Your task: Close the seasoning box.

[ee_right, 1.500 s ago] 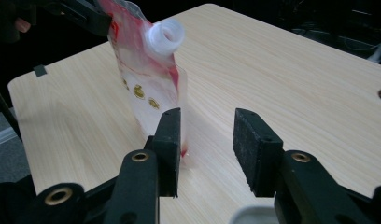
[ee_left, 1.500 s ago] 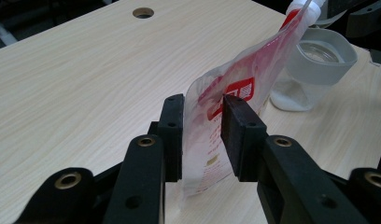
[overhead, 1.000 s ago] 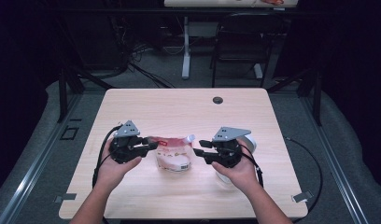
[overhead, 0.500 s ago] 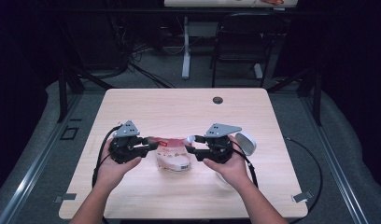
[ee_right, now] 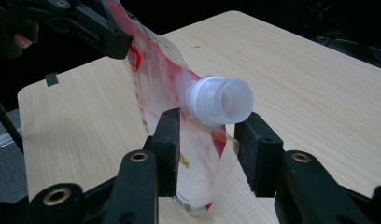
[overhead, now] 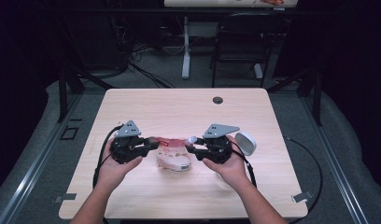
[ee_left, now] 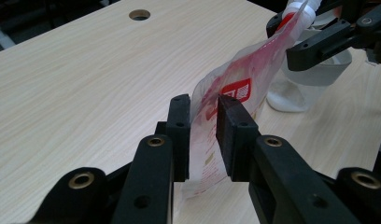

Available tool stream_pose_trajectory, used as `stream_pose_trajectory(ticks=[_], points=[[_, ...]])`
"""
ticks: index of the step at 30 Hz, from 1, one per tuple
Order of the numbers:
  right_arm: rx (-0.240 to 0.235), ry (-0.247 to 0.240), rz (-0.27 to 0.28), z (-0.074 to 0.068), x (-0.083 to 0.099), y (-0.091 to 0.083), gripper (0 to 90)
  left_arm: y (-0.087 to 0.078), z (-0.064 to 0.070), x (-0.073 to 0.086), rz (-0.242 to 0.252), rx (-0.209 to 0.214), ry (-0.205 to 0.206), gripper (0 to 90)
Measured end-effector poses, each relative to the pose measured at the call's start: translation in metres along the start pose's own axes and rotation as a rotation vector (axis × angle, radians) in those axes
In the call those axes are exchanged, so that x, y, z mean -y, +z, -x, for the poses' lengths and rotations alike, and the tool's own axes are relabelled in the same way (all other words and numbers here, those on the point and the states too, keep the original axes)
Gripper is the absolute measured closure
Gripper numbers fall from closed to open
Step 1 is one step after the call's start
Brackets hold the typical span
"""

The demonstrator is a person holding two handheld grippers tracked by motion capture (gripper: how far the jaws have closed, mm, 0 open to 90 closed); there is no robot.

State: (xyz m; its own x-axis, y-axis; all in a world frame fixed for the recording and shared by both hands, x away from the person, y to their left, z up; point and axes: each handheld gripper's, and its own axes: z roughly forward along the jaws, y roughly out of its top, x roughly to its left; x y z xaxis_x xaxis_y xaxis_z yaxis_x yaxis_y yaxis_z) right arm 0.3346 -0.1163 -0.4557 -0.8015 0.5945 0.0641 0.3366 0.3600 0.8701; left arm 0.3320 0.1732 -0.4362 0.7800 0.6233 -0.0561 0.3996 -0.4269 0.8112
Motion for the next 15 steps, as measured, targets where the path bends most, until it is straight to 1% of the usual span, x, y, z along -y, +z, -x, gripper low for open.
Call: stream_pose_trajectory(ticks=[3,7,15], points=[[0.007,0.006,0.0,0.0,0.0,0.0,62.1,0.0,0.001,-0.001,0.0,-0.004,0.002,76.0],[0.012,-0.007,-0.005,-0.001,0.0,-0.002,62.7,0.001,0.002,-0.002,0.006,-0.003,0.003,76.7],[0.022,-0.015,0.004,-0.001,0.001,-0.011,63.3,0.001,0.007,-0.008,0.008,0.011,0.02,78.2]])
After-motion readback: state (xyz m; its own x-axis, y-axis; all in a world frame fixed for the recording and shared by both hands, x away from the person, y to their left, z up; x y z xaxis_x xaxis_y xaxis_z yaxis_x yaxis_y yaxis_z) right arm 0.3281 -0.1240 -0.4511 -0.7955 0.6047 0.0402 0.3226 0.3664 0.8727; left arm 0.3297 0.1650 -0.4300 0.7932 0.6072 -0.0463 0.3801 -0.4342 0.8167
